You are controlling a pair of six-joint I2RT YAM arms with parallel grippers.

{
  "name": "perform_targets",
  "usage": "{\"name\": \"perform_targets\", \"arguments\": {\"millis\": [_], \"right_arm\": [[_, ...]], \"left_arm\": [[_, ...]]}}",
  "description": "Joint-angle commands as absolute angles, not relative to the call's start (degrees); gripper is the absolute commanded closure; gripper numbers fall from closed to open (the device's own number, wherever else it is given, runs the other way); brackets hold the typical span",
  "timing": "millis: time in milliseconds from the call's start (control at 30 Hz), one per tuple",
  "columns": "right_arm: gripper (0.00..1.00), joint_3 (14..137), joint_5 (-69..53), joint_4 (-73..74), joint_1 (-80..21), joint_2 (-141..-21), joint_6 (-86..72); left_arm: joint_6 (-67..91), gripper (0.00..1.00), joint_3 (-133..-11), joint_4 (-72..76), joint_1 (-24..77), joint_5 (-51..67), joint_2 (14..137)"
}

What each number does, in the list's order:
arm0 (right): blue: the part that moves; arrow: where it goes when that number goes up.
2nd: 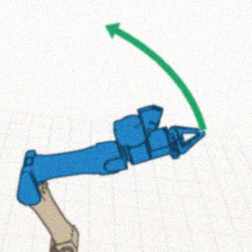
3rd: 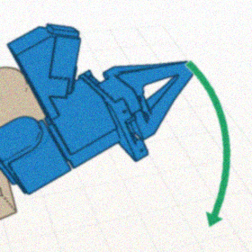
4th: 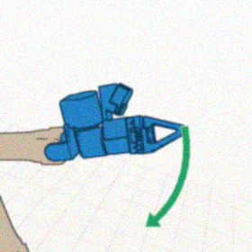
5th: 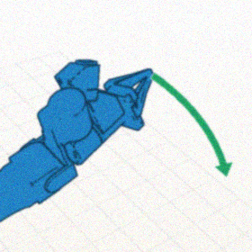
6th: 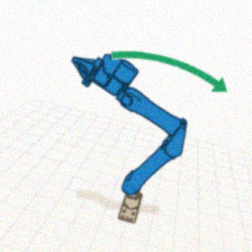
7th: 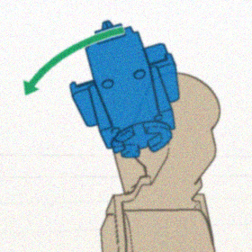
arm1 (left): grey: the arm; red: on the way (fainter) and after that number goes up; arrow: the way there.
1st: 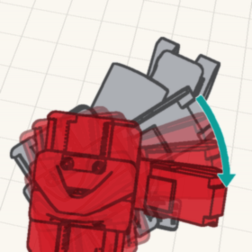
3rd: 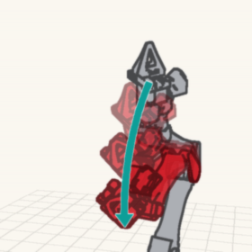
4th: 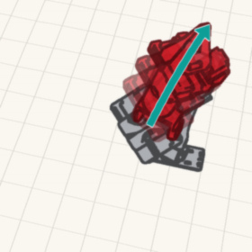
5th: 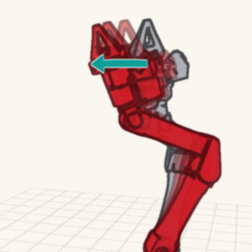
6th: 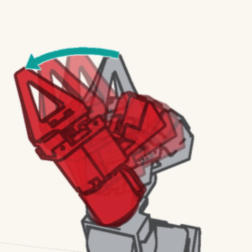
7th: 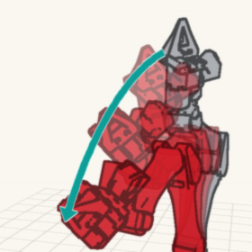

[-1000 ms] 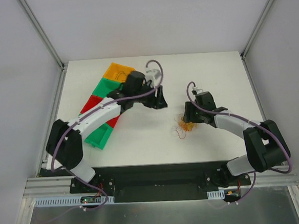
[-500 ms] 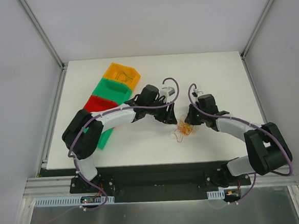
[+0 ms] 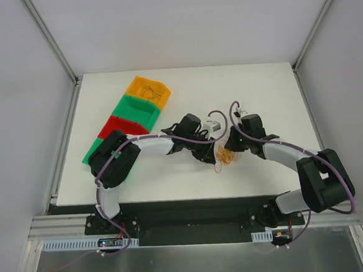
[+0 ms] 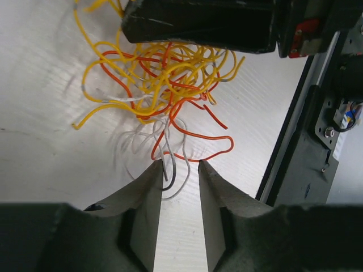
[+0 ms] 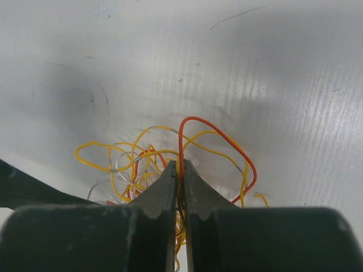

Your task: Untangle the cables

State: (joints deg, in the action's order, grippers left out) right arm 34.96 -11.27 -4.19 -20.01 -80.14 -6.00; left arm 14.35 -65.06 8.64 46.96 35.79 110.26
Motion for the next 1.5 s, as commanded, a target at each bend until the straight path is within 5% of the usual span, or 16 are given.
{"name": "perform_targets", "arguments": {"millis": [0, 267, 667, 1067, 1467], "right_arm": [[0.94, 35.60, -12.30, -5.45, -19.60, -79.98, -6.42], [0.95, 35.51, -10.99, -5.28, -19.51, -79.89, -6.42], [0.99, 36.04, 6.32, -0.53, -19.25, -79.37, -9.93], [0.99, 36.12, 7.65, -1.14, -18.19, -79.10, -9.76], [0.99, 37.18, 8.27, -0.26, -17.05, -80.16, -10.64]], "left_arm": [[10.55, 0.75, -64.34, 9.76, 48.43, 33.85, 109.34], [9.14, 1.00, -62.23, 8.26, 49.48, 27.61, 104.60], [9.49, 1.00, -56.87, 4.05, 52.38, 9.60, 80.88], [7.65, 1.00, -57.39, -3.16, 52.29, -5.53, 60.66], [1.07, 1.00, -75.22, -12.13, 52.12, -14.59, 61.35]]}}
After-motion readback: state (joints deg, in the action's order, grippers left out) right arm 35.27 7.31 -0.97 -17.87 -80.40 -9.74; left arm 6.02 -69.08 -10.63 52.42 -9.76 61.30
